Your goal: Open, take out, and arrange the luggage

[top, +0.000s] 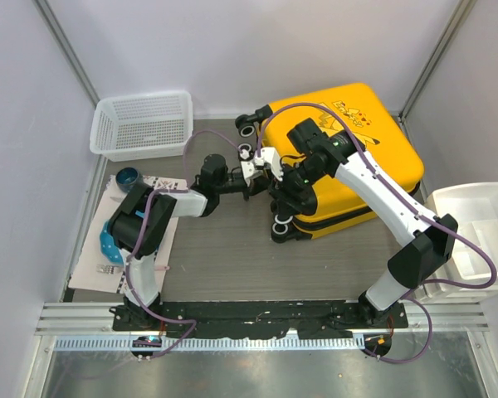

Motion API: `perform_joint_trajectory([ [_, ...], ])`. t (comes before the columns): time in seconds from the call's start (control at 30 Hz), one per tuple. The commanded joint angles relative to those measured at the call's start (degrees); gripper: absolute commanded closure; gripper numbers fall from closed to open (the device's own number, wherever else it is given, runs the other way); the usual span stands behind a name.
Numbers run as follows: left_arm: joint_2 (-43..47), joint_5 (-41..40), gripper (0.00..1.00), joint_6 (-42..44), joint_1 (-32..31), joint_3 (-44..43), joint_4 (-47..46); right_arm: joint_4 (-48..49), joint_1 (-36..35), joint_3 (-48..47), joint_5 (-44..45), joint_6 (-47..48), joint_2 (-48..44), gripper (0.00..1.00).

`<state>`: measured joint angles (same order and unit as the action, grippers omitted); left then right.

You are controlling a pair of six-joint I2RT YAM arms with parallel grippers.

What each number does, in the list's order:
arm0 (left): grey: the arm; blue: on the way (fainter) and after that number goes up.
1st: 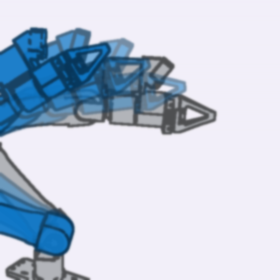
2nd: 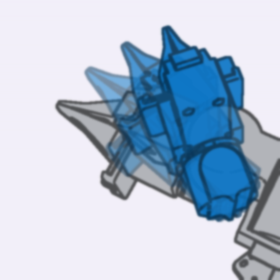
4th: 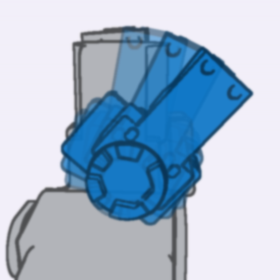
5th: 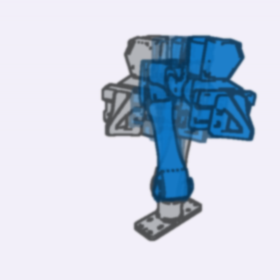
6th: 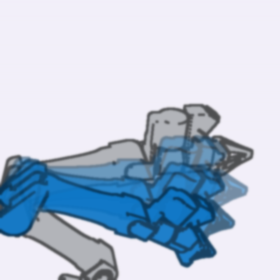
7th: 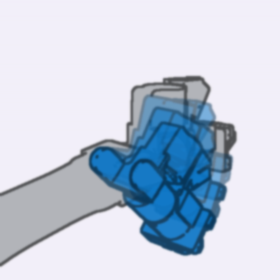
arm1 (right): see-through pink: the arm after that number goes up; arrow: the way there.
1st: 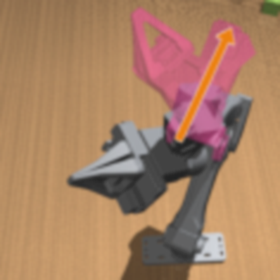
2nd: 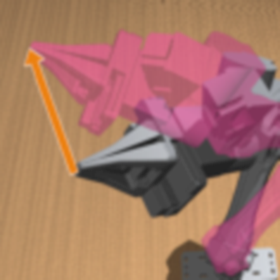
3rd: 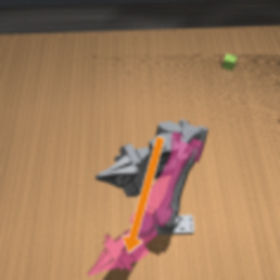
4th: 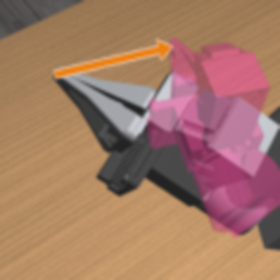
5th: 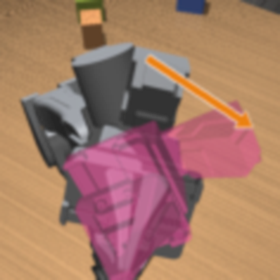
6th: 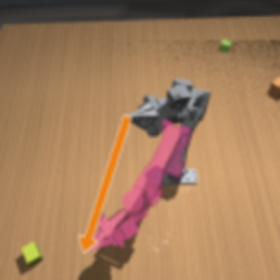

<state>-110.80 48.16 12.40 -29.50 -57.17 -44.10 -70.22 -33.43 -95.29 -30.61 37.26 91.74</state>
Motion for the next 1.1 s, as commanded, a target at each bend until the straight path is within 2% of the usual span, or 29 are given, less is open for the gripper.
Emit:
perform_joint_trajectory([
  [0.0,1.3,8.3,1.0,-7.8,-5.0,2.9,-3.1,2.3,1.4,-1.5,3.2,-6.2,-3.6,1.0],
  [0.17,1.0,3.4,1.0,-13.7,-5.7,4.2,-7.6,1.3,1.7,-0.6,4.1,-4.2,-4.1,1.0],
  [0.33,1.6,-3.7,1.0,-13.6,-4.0,3.8,-5.1,0.5,2.3,0.1,3.6,-3.6,-4.6,1.0],
  [0.43,1.8,-12.0,1.0,-14.9,-1.0,2.2,-2.1,0.1,2.6,0.9,3.3,-3.4,-5.3,1.0],
  [0.47,1.3,-17.1,1.0,-15.2,0.0,0.0,-0.5,0.1,2.8,1.1,3.2,-3.5,-5.6,1.0],
  [0.57,-1.3,-25.5,1.0,-16.2,5.5,-5.8,4.7,-0.3,2.8,2.4,3.0,-3.4,-6.8,1.0],
  [0.7,-7.5,-30.8,1.0,-18.1,9.0,-14.8,6.4,-0.3,2.8,3.4,1.9,-3.8,-7.6,1.0],
  [0.73,-9.1,-31.1,1.0,-18.6,9.5,-18.4,6.2,-0.3,2.8,3.5,1.8,-3.9,-7.7,1.0],
  [0.87,-13.6,-31.1,1.0,-19.5,10.3,-22.9,1.6,-0.2,2.9,3.6,2.0,-3.5,-7.5,1.0],
  [1.0,-15.1,-26.8,1.0,-21.2,10.9,-22.0,-4.7,-0.2,3.4,3.1,2.0,-3.6,-7.4,1.0],
  [1.07,-14.9,-22.2,1.0,-22.3,11.7,-21.1,-5.2,0.0,3.8,3.3,2.2,-3.7,-7.5,1.0],
])
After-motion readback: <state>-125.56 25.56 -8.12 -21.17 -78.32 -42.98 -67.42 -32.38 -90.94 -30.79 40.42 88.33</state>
